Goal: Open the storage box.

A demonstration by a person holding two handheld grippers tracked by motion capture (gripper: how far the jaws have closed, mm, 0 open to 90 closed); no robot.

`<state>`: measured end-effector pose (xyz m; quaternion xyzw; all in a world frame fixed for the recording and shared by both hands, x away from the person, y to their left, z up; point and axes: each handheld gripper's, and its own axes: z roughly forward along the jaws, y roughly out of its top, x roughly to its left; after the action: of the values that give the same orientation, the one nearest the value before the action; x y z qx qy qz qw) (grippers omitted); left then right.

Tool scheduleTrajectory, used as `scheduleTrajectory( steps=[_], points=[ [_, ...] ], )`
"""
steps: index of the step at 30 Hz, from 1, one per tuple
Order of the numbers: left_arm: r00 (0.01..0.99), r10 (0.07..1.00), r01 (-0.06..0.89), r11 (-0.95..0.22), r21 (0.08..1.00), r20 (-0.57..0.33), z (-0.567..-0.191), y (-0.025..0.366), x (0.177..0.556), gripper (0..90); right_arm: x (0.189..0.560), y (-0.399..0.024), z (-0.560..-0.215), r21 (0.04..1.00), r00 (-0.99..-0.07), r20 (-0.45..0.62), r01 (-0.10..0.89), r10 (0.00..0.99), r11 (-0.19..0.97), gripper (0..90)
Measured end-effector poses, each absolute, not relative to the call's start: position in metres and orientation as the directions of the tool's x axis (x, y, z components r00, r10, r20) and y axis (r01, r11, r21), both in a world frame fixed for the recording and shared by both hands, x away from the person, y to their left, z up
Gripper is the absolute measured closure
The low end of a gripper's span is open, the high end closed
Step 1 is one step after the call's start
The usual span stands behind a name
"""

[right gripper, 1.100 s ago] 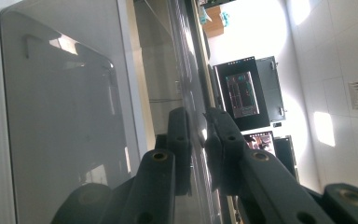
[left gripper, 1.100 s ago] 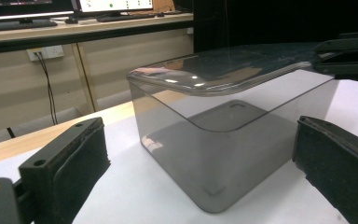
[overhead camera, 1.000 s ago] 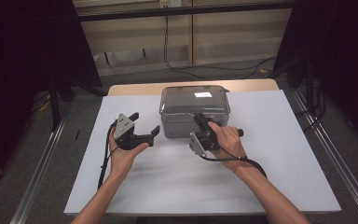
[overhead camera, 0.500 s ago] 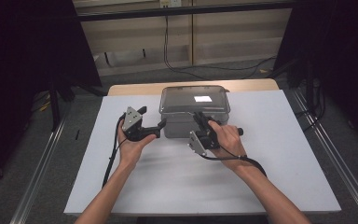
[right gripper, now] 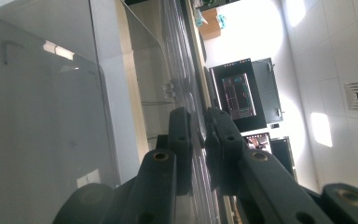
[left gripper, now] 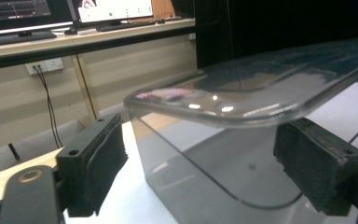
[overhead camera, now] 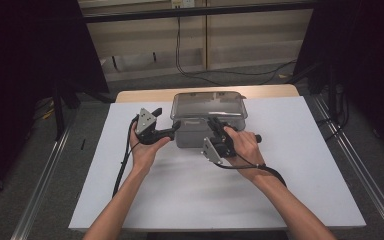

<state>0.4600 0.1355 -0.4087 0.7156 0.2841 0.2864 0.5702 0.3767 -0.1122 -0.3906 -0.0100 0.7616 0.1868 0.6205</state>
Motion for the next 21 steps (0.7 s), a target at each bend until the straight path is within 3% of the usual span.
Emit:
scheduleTrajectory(
  steps=[9, 15, 21],
  points=[
    [0.675, 0.733, 0.078, -0.174, 0.982, 0.077, -0.4089, 0.1350, 0.4628, 21.3, 0.3768, -0.1122, -0.3908, 0.274, -0.233, -0.948, -0.249, 0.217, 0.929, 80.5],
    [0.683, 0.722, 0.044, -0.188, 0.981, 0.108, -0.4071, 0.1334, 0.4607, 28.4, 0.3771, -0.1131, -0.3901, 0.294, -0.237, -0.942, -0.249, 0.236, 0.923, 79.9],
    [0.692, 0.713, 0.034, -0.190, 0.981, 0.114, -0.4063, 0.1318, 0.4601, 32.2, 0.3791, -0.1144, -0.3901, 0.342, -0.261, -0.924, -0.242, 0.279, 0.908, 73.4]
  ],
)
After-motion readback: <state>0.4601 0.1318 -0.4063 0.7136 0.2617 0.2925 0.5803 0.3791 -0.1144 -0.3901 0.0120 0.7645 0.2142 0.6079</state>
